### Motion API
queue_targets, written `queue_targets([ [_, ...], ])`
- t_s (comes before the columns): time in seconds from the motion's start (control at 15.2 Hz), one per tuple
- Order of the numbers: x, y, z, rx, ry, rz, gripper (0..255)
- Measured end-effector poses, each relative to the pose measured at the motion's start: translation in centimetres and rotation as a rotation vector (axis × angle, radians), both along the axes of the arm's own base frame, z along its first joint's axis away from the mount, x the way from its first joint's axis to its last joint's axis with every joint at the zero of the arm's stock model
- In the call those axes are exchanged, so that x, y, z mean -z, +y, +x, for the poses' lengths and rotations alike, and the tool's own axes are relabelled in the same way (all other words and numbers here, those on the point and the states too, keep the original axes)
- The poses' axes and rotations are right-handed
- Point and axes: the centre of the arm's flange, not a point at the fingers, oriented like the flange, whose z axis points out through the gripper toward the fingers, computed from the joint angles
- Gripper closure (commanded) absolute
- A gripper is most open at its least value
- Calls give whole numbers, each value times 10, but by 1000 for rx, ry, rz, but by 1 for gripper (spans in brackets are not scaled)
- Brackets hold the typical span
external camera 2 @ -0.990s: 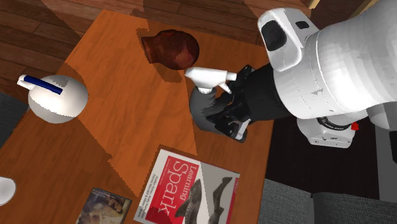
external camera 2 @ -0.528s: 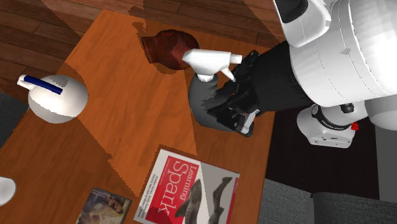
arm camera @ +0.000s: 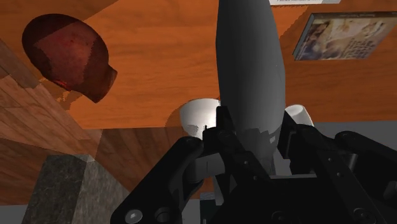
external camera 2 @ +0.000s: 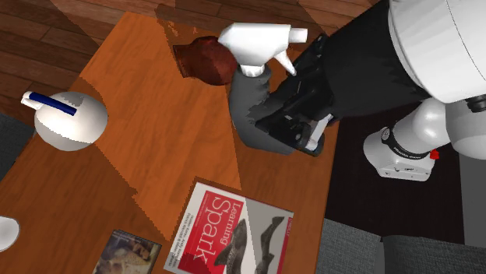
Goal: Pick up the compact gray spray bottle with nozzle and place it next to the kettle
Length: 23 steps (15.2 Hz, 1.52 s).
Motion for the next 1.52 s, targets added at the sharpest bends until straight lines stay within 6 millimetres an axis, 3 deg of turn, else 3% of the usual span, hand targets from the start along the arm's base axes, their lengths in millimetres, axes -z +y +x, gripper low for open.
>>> queue_targets([
  [0.26, -4, 3, 36, 0, 1, -1, 255],
  [1.52, -8, 4, 289, -2, 1, 2, 255],
])
